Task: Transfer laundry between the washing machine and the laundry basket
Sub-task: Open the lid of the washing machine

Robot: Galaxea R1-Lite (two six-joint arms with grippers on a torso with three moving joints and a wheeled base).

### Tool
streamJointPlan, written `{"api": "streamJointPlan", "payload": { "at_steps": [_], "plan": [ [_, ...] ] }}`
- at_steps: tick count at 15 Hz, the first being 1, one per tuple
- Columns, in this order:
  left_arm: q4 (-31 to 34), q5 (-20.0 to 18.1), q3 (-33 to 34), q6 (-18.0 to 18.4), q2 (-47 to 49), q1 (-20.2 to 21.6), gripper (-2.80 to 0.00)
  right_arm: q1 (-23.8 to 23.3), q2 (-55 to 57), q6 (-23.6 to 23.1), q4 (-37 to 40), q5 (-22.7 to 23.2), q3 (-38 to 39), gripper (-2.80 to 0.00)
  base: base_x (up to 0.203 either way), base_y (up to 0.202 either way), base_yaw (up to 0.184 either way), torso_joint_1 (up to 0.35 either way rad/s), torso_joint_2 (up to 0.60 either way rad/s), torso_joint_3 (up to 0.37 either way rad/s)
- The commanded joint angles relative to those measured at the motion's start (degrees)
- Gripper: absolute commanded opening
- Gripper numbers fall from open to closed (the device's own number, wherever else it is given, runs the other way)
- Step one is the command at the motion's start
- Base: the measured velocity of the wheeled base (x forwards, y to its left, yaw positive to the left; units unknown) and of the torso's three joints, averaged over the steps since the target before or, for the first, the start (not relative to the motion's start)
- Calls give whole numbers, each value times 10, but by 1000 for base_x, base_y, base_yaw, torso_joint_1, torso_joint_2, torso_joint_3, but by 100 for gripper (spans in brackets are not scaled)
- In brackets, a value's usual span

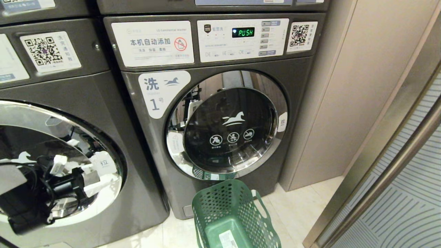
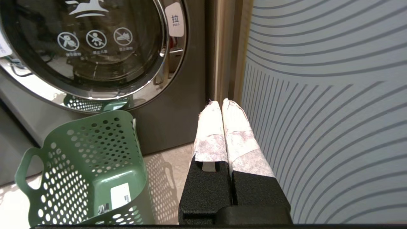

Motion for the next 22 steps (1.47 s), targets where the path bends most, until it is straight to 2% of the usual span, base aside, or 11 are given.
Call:
{"api": "streamJointPlan", "payload": {
  "at_steps": [1, 4, 11, 13, 16, 18, 20, 21, 22],
  "plan": [
    [-5, -1, 12, 4, -12, 17, 0, 0, 1, 0, 0, 0, 19, -280, 0, 0, 0, 0, 0, 0],
    [-5, 7, 44, 8, -30, 78, 0, 0, 1, 0, 0, 0, 19, -280, 0, 0, 0, 0, 0, 0],
    [-5, -2, 51, 2, -49, 272, 0, 0, 1, 0, 0, 0, 19, -280, 0, 0, 0, 0, 0, 0],
    [-5, -2, 62, -10, -97, 315, 0, 0, 1, 0, 0, 0, 19, -280, 0, 0, 0, 0, 0, 0],
    [-4, -2, 131, -32, -265, 400, 0, 0, 1, 0, 0, 0, 19, -280, 0, 0, 0, 0, 0, 0],
    [16, -2, 182, -65, -427, 501, 0, 0, 1, 0, 0, 0, 19, -280, 0, 0, 0, 0, 0, 0],
    [64, 6, 205, -120, -602, 605, 0, 0, 1, 0, 0, 0, 19, -280, 0, 0, 0, 0, 0, 0],
    [93, 43, 206, -167, -689, 641, 0, 0, 1, 0, 0, 0, 19, -280, 0, 0, 0, 0, 0, 0],
    [117, 101, 202, -227, -766, 669, 0, 0, 1, 0, 0, 0, 19, -280, 0, 0, 0, 0, 0, 0]
  ]
}}
